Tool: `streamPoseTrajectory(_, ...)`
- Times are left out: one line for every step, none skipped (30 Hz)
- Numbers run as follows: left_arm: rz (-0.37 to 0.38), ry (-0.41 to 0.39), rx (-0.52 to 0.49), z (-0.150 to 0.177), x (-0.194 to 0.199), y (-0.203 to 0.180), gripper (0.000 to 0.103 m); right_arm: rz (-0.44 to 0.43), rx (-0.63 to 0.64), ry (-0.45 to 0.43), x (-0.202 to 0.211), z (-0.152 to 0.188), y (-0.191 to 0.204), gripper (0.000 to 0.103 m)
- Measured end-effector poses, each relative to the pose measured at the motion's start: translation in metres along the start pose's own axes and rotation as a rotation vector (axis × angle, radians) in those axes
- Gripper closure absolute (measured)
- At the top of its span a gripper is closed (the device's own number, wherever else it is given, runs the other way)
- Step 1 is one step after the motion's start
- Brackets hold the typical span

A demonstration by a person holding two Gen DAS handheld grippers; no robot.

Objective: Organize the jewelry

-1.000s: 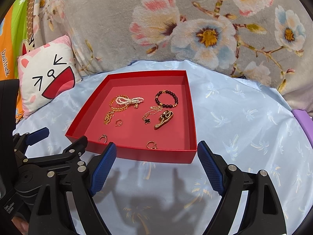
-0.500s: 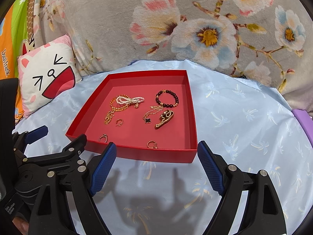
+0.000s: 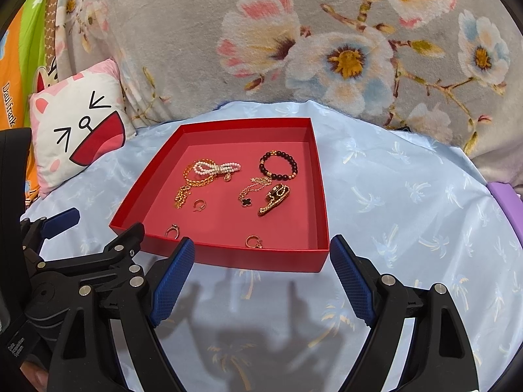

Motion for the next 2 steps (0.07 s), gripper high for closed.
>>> streamPoseTrajectory(0.002, 0.0, 0.0, 0.0002, 0.0001, -0.0005, 0.013, 0.0, 0.0, 0.0, 0.0002, -0.0008, 0.0005, 0.021)
streamPoseTrajectory(0.003, 0.001, 0.0, 0.0004, 0.0003, -0.0008, 0.013, 0.001, 0.0, 0.0, 0.0, -0.0001, 0.0002, 0.021)
Point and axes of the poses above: each gripper's, at about its wrist camera, not at the fingertips, and x roughly against the way its jaws point, y to its left, z to its underside, the point moved 5 cm from there along -x, roughly the way its jaws point, and after that the axes turned 6 degrees about z, right-handed, at the moved point
